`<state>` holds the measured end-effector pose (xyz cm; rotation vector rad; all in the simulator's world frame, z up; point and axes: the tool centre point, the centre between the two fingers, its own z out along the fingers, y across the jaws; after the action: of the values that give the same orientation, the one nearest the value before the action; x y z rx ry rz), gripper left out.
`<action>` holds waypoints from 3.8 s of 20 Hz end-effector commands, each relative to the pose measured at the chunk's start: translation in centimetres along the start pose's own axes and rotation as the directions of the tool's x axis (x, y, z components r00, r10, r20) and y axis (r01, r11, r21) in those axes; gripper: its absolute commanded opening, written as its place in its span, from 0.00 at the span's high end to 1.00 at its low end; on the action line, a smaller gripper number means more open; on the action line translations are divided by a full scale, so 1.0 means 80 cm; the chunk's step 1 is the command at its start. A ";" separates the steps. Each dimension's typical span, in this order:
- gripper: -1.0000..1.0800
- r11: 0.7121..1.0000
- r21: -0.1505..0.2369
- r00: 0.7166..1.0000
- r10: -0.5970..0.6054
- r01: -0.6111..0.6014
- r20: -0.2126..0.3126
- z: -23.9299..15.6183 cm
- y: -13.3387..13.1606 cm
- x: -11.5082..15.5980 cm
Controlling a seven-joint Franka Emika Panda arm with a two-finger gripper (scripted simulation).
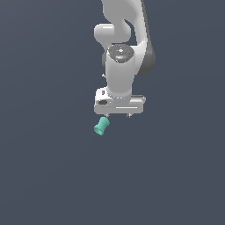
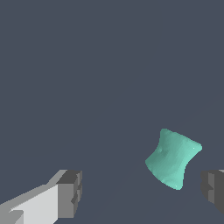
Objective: Pick up the object and move it to a goal position.
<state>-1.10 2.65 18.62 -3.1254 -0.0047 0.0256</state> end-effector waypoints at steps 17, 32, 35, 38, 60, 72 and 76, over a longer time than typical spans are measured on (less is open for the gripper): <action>0.04 0.999 0.001 0.999 -0.036 0.036 -0.002 -0.008 -0.005 -0.002; 0.04 0.964 -0.001 0.964 0.265 -0.265 -0.012 0.061 0.068 -0.024; 0.04 0.941 -0.003 0.941 0.337 -0.337 -0.015 0.076 0.086 -0.032; 0.04 0.921 -0.005 0.921 0.389 -0.390 -0.018 0.088 0.100 -0.039; 0.04 0.899 -0.008 0.899 0.438 -0.438 -0.022 0.156 0.113 -0.046; 1.00 0.899 -0.007 0.898 0.439 -0.439 -0.022 0.161 0.114 -0.045; 1.00 0.899 -0.007 0.898 0.438 -0.439 -0.022 0.160 0.114 -0.044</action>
<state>-4.85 -6.24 5.73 -3.0619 0.7025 -0.0007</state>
